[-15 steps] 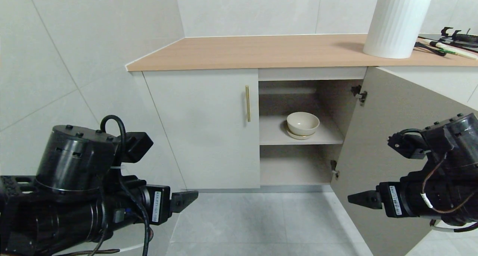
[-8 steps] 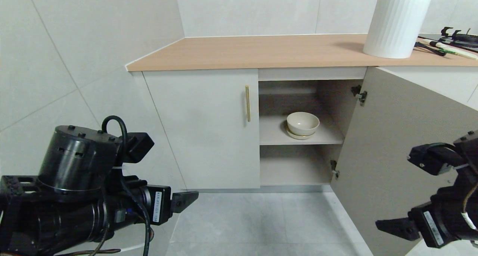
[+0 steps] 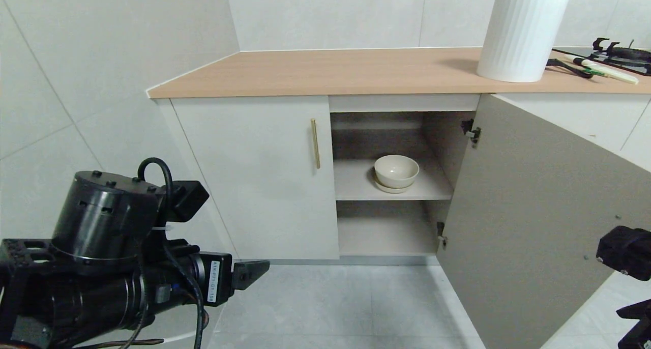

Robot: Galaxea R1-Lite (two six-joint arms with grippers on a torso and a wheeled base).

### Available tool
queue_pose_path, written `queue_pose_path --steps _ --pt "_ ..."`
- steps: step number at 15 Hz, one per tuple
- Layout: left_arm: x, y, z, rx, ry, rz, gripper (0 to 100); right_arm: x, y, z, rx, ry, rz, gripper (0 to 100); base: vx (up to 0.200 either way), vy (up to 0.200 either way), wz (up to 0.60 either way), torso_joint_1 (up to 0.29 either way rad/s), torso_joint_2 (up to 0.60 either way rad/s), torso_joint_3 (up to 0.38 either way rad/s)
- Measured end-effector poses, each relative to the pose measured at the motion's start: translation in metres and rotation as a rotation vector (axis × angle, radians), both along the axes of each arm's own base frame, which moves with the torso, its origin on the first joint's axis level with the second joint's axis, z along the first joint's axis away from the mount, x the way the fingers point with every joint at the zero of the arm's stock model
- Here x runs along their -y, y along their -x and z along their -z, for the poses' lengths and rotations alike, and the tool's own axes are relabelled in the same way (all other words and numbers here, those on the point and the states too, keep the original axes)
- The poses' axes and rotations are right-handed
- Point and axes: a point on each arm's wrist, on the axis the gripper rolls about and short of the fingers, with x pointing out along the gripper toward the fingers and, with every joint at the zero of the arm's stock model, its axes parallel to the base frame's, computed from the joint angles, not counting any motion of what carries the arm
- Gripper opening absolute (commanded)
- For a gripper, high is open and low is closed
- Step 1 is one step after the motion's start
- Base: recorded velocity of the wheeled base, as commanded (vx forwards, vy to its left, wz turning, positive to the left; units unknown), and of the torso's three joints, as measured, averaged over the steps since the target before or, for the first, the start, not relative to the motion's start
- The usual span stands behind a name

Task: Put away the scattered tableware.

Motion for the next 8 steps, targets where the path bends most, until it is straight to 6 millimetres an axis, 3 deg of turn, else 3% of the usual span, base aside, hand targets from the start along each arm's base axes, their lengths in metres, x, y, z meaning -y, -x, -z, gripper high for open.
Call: queue_pose_path --steps 4,8 --pt "0.0002 -0.0002 -0.0002 0.001 0.0 0.001 100 0.0038 0.0039 -0.0009 0.023 0.054 0.029 100 0.0 -0.2 0.0 0.004 0.0 0.004" --pt "0.0006 0.0 -0.0002 0.001 0.002 0.004 100 0.0104 -0.0025 -0.0005 0.021 0.074 0.107 100 0.0 0.0 0.0 0.0 0.0 0.0"
